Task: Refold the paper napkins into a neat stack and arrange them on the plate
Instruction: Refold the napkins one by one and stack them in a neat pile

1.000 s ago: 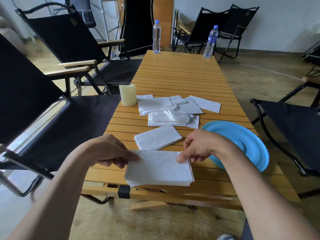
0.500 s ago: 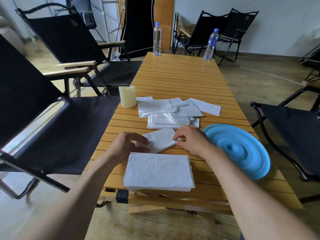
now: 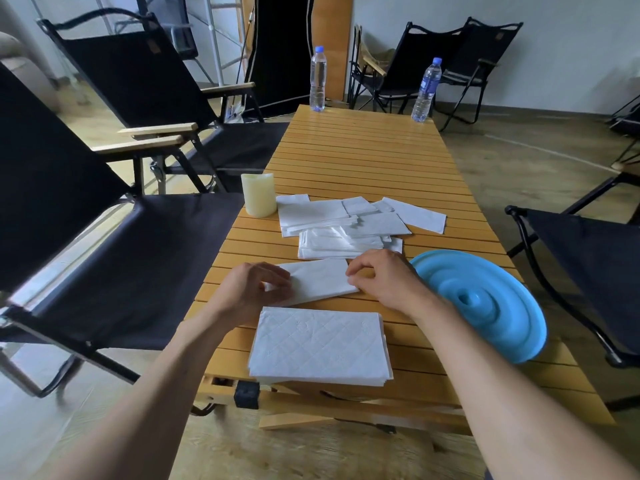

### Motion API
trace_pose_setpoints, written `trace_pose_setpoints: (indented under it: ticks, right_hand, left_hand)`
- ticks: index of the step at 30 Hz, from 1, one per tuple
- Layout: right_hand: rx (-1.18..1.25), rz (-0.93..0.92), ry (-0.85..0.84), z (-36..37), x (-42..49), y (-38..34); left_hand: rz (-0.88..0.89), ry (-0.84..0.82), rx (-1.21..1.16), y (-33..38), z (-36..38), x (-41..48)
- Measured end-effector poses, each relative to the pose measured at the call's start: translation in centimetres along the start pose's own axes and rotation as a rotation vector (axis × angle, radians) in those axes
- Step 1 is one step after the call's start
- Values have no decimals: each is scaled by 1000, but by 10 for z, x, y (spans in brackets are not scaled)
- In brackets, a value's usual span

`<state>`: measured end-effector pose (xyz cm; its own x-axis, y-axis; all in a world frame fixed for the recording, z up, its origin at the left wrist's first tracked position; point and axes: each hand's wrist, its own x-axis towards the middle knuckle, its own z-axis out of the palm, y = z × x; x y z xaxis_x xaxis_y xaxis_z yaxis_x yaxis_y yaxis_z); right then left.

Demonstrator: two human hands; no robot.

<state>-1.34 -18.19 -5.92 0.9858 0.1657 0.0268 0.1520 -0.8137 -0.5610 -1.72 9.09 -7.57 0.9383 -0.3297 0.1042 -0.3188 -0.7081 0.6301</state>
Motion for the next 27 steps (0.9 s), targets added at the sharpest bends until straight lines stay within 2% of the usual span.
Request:
trace_pose_setpoints:
  ticks: [3,9,16,22,27]
  right_hand:
    - [-56,-18,-89,2,-2,0]
    - [-59,-66,-70,3,0,-2]
    - [3,-36,-11,5,1,-2]
    - [44,-52,68,2,2,-9]
    - [213,-69,80,-4,2,-21]
  left_hand:
    - [5,-37,21,0,-3,-1]
    - [42,-33,55,-1,-3,-1]
    - [-22,-38,-3,-1,-3,1]
    - [-43,107,26,3,-3,0]
    - [12,220,-153,24,-31,0]
